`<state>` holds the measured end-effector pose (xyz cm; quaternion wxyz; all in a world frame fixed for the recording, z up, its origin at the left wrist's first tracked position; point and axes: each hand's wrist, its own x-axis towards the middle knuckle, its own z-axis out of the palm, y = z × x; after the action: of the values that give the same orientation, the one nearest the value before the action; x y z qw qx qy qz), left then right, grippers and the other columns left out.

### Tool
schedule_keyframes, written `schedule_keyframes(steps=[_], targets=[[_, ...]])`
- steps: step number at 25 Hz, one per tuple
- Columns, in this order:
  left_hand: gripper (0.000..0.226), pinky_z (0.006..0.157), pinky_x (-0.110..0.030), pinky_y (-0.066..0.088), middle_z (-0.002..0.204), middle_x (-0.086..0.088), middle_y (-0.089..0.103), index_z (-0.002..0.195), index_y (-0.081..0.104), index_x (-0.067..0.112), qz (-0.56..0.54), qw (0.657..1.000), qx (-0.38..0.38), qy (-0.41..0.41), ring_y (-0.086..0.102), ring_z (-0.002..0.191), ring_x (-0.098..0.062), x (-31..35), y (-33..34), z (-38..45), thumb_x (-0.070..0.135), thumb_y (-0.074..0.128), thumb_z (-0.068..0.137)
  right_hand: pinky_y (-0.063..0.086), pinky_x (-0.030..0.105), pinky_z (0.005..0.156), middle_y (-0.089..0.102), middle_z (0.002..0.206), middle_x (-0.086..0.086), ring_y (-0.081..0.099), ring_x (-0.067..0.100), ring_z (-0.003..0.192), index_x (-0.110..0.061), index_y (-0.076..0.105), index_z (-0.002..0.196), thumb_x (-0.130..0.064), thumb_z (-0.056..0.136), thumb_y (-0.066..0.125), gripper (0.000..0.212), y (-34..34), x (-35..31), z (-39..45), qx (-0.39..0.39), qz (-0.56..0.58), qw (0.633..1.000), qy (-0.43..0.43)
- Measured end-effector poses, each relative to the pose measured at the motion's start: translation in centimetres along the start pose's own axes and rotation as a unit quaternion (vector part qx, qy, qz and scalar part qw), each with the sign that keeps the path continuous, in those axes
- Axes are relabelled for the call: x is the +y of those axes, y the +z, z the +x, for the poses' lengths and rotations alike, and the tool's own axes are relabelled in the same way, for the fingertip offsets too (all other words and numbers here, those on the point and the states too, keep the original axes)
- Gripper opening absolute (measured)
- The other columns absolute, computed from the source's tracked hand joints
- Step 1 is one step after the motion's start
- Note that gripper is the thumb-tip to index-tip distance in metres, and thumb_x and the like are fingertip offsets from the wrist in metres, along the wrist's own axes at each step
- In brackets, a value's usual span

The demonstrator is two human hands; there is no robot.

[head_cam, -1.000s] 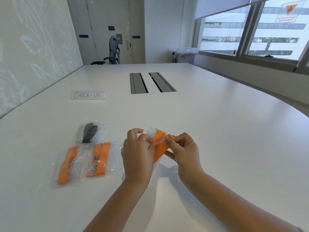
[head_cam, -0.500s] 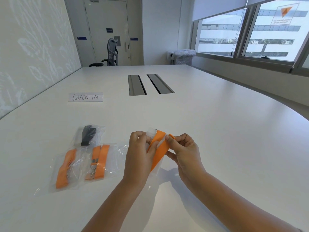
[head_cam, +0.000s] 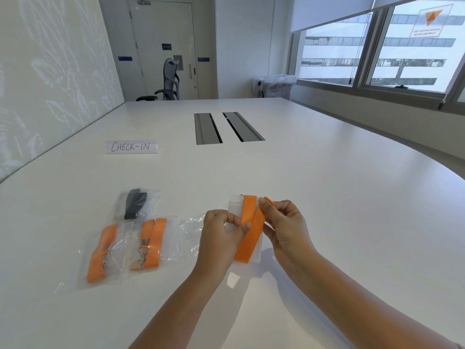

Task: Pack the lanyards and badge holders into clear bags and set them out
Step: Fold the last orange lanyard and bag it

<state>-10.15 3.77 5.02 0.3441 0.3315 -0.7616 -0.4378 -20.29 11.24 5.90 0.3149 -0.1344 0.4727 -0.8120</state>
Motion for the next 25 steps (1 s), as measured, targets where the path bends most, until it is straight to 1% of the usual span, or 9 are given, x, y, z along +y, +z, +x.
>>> schedule_keyframes(steps=[2, 5, 7, 9, 10, 12, 14, 21, 25], targets=[[0.020, 0.068, -0.007, 0.036, 0.094, 0.007, 0.052, 0.070, 0.054, 0.031, -0.023, 1.000, -0.004, 0.009, 0.050, 0.087, -0.005, 0.3, -0.1, -0.2, 0.022, 0.068, 0.081, 0.056, 0.027, 0.059, 0.070, 0.077, 0.009, 0.069, 0.016, 0.071, -0.010, 0.052, 0.070, -0.009, 0.081, 0.068, 0.019, -0.1, 0.1, 0.1, -0.005, 0.007, 1.000, -0.002], [0.023, 0.070, -0.004, 0.038, 0.093, 0.016, 0.058, 0.081, 0.061, 0.038, -0.090, 0.995, -0.048, 0.022, 0.053, 0.089, 0.004, 0.8, -0.4, -0.5, 0.017, 0.056, 0.089, 0.055, 0.025, 0.056, 0.070, 0.071, 0.006, 0.069, 0.014, 0.066, -0.010, 0.053, 0.071, -0.008, 0.082, 0.066, 0.018, -0.3, 0.0, 0.4, -0.011, 0.028, 1.000, -0.002], [0.025, 0.073, -0.005, 0.043, 0.104, 0.007, 0.063, 0.094, 0.064, 0.034, -0.168, 0.983, -0.076, 0.006, 0.057, 0.095, -0.002, 1.0, -0.5, -0.5, 0.013, 0.049, 0.093, 0.055, 0.024, 0.056, 0.070, 0.069, 0.005, 0.068, 0.013, 0.064, -0.010, 0.053, 0.071, -0.009, 0.082, 0.066, 0.017, -0.4, -0.3, 0.7, -0.023, 0.033, 0.999, -0.002], [0.029, 0.079, -0.012, 0.048, 0.110, 0.002, 0.065, 0.100, 0.064, 0.032, -0.217, 0.972, -0.091, -0.012, 0.060, 0.099, -0.008, 1.0, -0.6, -0.5, 0.010, 0.046, 0.093, 0.055, 0.025, 0.058, 0.070, 0.071, 0.006, 0.068, 0.014, 0.066, -0.010, 0.054, 0.071, -0.011, 0.079, 0.068, 0.016, -0.4, -0.3, 0.8, -0.039, 0.027, 0.999, -0.003], [0.030, 0.079, -0.012, 0.048, 0.108, 0.005, 0.066, 0.098, 0.064, 0.034, -0.217, 0.972, -0.093, -0.008, 0.061, 0.098, -0.004, 1.0, -0.6, -0.5, 0.011, 0.045, 0.094, 0.056, 0.026, 0.060, 0.070, 0.072, 0.007, 0.068, 0.015, 0.068, -0.010, 0.055, 0.071, -0.012, 0.076, 0.069, 0.016, -0.4, -0.2, 0.8, -0.044, 0.022, 0.999, -0.004], [0.030, 0.070, -0.005, 0.047, 0.098, 0.016, 0.066, 0.091, 0.062, 0.041, -0.201, 0.976, -0.085, 0.015, 0.062, 0.086, 0.008, 1.1, -0.7, -0.4, 0.015, 0.048, 0.093, 0.056, 0.027, 0.062, 0.070, 0.076, 0.009, 0.069, 0.018, 0.072, -0.010, 0.056, 0.070, -0.013, 0.073, 0.071, 0.016, -0.3, 0.0, 0.7, -0.050, 0.010, 0.999, -0.003], [0.029, 0.064, -0.002, 0.045, 0.088, 0.024, 0.065, 0.085, 0.062, 0.044, -0.185, 0.980, -0.064, 0.028, 0.061, 0.079, 0.014, 1.1, -0.7, -0.4, 0.018, 0.052, 0.091, 0.057, 0.028, 0.065, 0.070, 0.082, 0.013, 0.069, 0.021, 0.077, -0.009, 0.058, 0.071, -0.012, 0.075, 0.071, 0.014, -0.3, 0.1, 0.7, -0.059, -0.008, 0.998, 0.001], [0.023, 0.070, -0.008, 0.047, 0.088, 0.021, 0.066, 0.085, 0.063, 0.044, -0.155, 0.988, 0.001, 0.025, 0.063, 0.085, 0.002, 0.3, -1.1, 0.0, 0.021, 0.059, 0.087, 0.058, 0.030, 0.074, 0.071, 0.092, 0.019, 0.070, 0.027, 0.088, 0.001, 0.066, 0.085, -0.005, 0.079, 0.069, 0.009, -0.1, 0.1, 0.5, -0.115, -0.128, 0.985, 0.031], [0.028, 0.062, 0.000, 0.042, 0.084, 0.029, 0.061, 0.085, 0.060, 0.047, -0.150, 0.988, 0.009, 0.034, 0.059, 0.077, 0.018, 0.5, -1.3, 0.1, 0.020, 0.059, 0.087, 0.058, 0.029, 0.076, 0.073, 0.094, 0.016, 0.070, 0.025, 0.089, 0.001, 0.070, 0.095, -0.007, 0.080, 0.068, 0.017, 0.0, -0.1, 0.5, -0.132, -0.152, 0.979, 0.034]])
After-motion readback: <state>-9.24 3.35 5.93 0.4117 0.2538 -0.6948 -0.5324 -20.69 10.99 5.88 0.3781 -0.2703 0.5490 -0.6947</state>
